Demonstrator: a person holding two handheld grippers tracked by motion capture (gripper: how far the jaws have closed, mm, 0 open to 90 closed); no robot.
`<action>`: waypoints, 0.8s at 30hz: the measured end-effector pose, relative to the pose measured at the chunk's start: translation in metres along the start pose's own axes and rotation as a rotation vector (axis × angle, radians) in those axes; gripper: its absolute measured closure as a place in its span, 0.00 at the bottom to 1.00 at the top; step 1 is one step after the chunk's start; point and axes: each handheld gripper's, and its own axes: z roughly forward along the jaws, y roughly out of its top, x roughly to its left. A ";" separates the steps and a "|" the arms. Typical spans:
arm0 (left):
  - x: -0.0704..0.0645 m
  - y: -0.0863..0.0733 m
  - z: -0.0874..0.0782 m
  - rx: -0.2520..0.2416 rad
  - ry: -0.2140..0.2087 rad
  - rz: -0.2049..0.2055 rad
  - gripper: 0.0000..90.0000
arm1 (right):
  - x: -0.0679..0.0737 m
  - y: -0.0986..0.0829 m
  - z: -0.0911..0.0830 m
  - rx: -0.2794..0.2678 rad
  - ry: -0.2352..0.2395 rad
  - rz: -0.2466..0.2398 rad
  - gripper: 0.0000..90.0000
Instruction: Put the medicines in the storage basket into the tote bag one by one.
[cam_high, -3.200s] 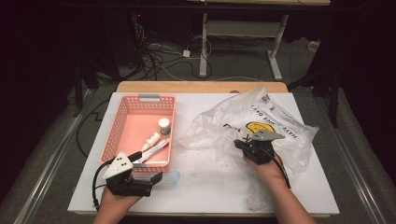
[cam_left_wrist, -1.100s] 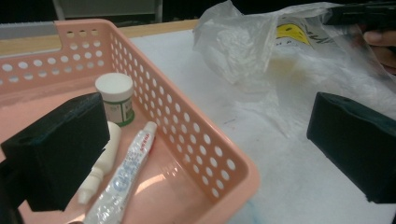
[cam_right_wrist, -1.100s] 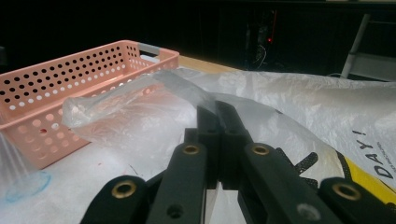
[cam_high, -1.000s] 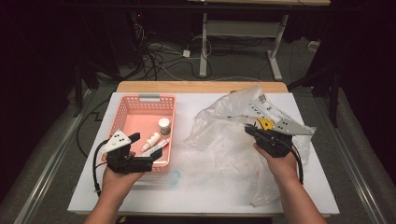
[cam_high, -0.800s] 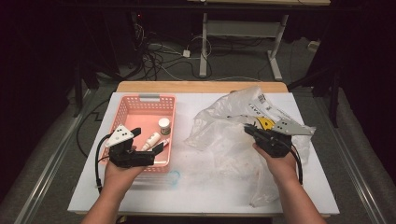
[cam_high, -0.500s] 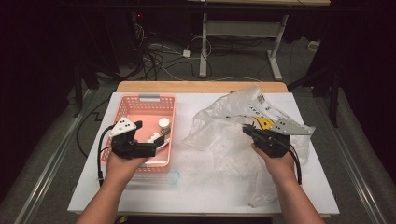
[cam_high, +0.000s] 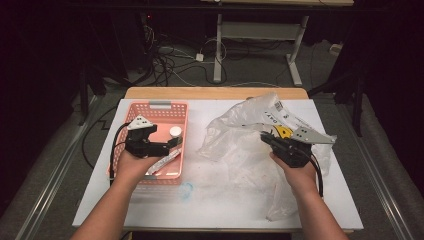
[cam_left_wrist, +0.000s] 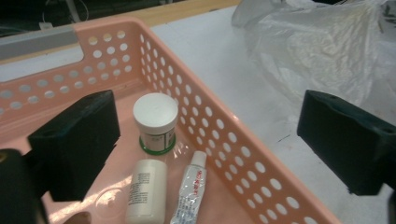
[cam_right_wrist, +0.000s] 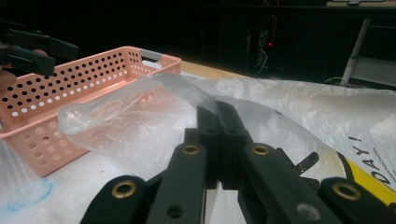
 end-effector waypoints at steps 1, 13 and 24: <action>0.001 0.000 0.002 0.020 0.003 0.008 0.11 | 0.000 0.000 0.000 -0.001 0.000 0.006 1.00; 0.002 0.008 0.023 0.231 -0.035 0.057 0.28 | 0.003 0.002 -0.006 -0.008 0.006 -0.012 1.00; 0.007 0.004 0.037 0.400 -0.064 0.111 0.51 | 0.002 0.002 -0.005 -0.007 0.023 -0.004 1.00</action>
